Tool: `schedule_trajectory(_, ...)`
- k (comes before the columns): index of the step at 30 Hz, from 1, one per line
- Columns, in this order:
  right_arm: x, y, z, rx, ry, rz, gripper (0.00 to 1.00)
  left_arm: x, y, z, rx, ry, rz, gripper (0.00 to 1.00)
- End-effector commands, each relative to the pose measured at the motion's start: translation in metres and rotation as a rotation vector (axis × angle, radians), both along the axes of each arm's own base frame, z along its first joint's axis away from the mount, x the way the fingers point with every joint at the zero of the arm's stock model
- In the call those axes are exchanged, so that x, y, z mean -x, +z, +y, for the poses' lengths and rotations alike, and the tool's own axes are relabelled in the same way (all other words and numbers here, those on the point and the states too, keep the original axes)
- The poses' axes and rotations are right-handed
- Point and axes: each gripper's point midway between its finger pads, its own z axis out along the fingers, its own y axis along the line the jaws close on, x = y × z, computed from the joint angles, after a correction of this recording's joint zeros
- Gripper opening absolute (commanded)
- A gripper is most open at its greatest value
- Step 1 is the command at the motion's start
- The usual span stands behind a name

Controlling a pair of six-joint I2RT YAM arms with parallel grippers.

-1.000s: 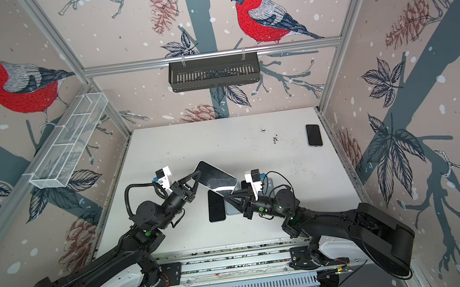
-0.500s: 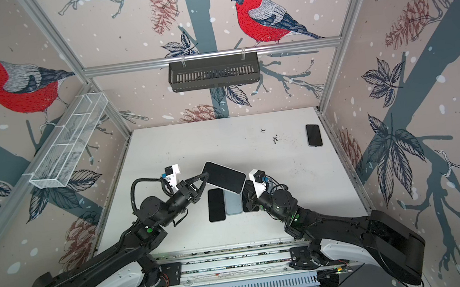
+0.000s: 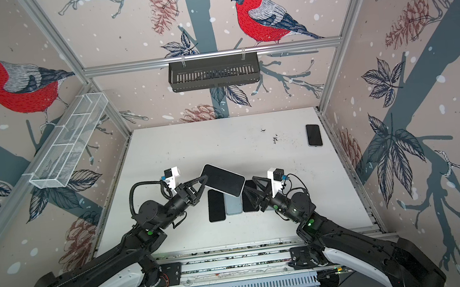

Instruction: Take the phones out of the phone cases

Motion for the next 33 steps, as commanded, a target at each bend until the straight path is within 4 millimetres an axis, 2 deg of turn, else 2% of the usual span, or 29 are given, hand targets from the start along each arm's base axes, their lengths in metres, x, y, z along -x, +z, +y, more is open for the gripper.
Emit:
schedule_trajectory(1, 0.042, 0.028, 0.013, -0.196, 0.279, 0.088, 0.71, 0.009, 0.046, 0.012, 0.161, 0.014, -0.128, 0.0)
schedule_trajectory(6, 0.057, 0.035, 0.022, -0.258, 0.361, 0.116, 0.68, 0.01, 0.049, 0.011, 0.174, 0.017, -0.135, 0.0)
schedule_trajectory(15, 0.051, 0.051, 0.026, -0.312, 0.368, 0.132, 0.62, 0.011, 0.044, 0.015, 0.17, 0.027, -0.128, 0.0)
schedule_trajectory(20, 0.044, 0.054, 0.027, -0.332, 0.365, 0.15, 0.51, 0.011, 0.044, 0.015, 0.173, 0.026, -0.129, 0.0)
schedule_trajectory(33, 0.044, 0.051, 0.034, -0.341, 0.404, 0.178, 0.16, 0.009, 0.04, 0.013, 0.172, 0.028, -0.119, 0.0)
